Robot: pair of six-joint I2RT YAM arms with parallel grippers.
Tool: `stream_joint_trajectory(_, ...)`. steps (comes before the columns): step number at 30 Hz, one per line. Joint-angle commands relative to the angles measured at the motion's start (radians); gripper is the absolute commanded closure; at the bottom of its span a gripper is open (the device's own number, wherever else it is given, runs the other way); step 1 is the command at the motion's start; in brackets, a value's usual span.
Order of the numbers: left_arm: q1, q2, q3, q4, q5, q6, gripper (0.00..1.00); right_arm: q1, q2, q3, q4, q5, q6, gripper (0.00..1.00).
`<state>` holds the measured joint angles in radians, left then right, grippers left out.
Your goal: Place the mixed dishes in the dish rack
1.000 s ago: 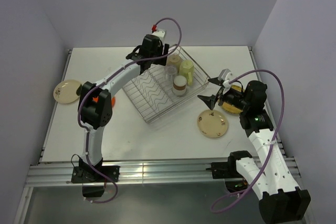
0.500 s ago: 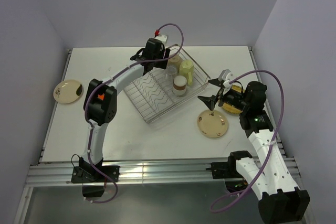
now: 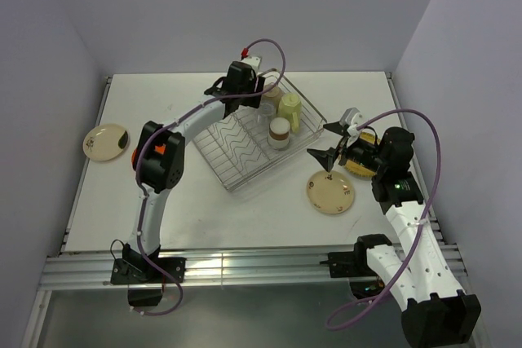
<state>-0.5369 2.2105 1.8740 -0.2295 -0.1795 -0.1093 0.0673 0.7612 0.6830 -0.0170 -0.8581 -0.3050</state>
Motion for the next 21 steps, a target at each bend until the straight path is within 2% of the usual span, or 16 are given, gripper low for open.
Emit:
stream_joint_trajectory(1, -0.006, 0.002, 0.016, 0.098, 0.02, -0.015, 0.85, -0.009, -0.017, -0.011, 0.051, -0.002, 0.02, 0.13)
stream_joint_trajectory(17, -0.006, -0.028, -0.05, 0.113, 0.003, -0.041, 0.4, -0.014, -0.016, -0.017, 0.063, 0.01, 0.021, 0.13)
stream_joint_trajectory(21, -0.006, -0.038, -0.062, 0.111, -0.008, -0.046, 0.34, -0.015, -0.014, -0.016, 0.063, 0.01, 0.021, 0.13)
